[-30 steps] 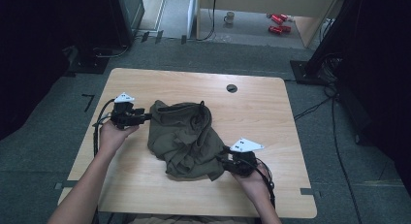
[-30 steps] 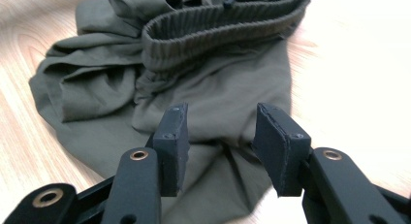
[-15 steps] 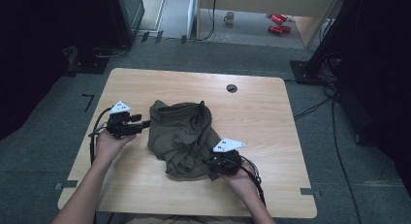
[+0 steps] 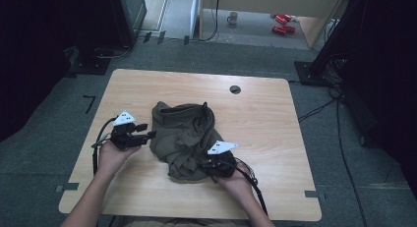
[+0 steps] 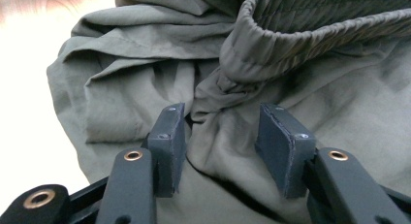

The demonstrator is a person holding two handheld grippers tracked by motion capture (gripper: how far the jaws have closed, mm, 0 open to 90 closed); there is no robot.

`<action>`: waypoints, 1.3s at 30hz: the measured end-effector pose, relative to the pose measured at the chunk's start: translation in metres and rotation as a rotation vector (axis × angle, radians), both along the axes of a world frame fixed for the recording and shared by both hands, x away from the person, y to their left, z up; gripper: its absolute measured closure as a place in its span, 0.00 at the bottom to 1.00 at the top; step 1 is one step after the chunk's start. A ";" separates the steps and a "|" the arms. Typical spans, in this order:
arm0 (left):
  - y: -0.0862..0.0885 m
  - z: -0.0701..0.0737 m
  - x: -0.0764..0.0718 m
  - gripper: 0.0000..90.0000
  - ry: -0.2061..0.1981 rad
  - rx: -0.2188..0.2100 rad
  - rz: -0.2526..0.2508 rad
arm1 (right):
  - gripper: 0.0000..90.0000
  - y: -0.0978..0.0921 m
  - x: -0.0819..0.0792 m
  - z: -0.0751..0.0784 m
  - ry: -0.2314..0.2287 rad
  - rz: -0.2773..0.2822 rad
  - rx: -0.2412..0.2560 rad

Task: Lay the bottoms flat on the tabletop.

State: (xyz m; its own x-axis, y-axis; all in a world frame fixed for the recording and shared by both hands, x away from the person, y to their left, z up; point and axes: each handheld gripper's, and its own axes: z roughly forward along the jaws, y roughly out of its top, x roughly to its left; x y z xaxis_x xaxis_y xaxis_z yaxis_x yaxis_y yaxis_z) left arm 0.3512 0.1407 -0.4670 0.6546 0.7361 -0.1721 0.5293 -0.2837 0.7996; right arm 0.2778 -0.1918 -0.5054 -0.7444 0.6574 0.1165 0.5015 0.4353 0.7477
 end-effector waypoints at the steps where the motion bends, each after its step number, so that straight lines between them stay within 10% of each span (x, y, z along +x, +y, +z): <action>1: -0.004 -0.002 -0.006 0.52 -0.007 -0.005 -0.011 | 0.59 0.001 0.000 0.000 -0.004 0.000 -0.004; 19: -0.036 -0.034 -0.026 0.50 0.025 0.067 -0.118 | 0.57 0.019 0.012 -0.009 -0.042 -0.049 -0.022; 27: -0.032 -0.045 -0.024 0.49 0.051 0.072 -0.101 | 0.88 0.024 0.011 -0.008 -0.075 -0.044 -0.064; 39: -0.029 -0.049 -0.028 0.48 0.039 0.063 -0.083 | 0.93 0.004 0.019 0.017 -0.099 -0.088 0.000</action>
State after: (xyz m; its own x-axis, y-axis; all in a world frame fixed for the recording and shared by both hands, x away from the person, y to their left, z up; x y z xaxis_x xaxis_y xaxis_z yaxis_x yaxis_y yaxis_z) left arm 0.3231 0.1122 -0.5158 0.7078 0.6895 -0.1540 0.5321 -0.3769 0.7582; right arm 0.2970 -0.1877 -0.4883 -0.6915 0.7209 0.0452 0.4617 0.3930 0.7952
